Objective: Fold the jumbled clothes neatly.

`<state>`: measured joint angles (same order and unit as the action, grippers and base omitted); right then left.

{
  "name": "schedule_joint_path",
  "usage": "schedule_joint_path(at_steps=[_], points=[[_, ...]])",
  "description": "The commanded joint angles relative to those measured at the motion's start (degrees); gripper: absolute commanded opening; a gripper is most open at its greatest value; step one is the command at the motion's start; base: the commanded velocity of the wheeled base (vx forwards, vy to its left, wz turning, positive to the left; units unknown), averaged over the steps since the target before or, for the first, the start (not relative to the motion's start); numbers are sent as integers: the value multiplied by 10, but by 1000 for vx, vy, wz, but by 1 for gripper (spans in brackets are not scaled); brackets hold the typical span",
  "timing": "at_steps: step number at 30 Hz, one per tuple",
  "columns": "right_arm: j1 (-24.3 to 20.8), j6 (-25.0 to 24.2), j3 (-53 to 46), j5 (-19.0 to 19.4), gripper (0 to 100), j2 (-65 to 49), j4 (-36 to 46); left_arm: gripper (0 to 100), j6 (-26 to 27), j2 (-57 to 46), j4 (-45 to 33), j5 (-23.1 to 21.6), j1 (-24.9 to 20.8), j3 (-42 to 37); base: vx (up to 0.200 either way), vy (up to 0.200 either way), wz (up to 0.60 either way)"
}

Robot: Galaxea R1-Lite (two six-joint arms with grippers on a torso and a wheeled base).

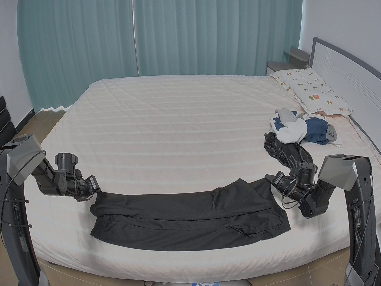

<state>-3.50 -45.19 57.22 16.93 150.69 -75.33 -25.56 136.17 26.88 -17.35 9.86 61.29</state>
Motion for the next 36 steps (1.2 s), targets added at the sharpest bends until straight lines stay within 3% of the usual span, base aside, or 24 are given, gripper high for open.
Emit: schedule_joint_path(at_steps=[1,2,8,12,18,21,25,36], points=[[-1,-1,0,0,100,7,-6,0,0,2,-1,0,-1,-1,0,0,0],[0,-1,-3,0,100,7,-11,100,0,1,-2,-1,-1,-1,0,0,0],[15,4,-55,10,100,-29,-70,100,0,5,0,-1,-1,-1,0,0,0],[9,27,-89,43,100,-77,-72,100,-1,5,1,-2,0,0,0,0,0],[-42,69,-92,67,100,-119,8,100,-14,3,1,-8,2,1,0,0,0],[-65,154,-72,68,100,-100,77,100,-24,2,1,-9,2,5,0,0,0],[-75,197,-52,68,100,-80,126,100,-24,2,0,-9,2,4,0,0,0],[-86,222,-26,67,100,-56,147,100,-23,2,0,-8,2,4,0,0,0]])
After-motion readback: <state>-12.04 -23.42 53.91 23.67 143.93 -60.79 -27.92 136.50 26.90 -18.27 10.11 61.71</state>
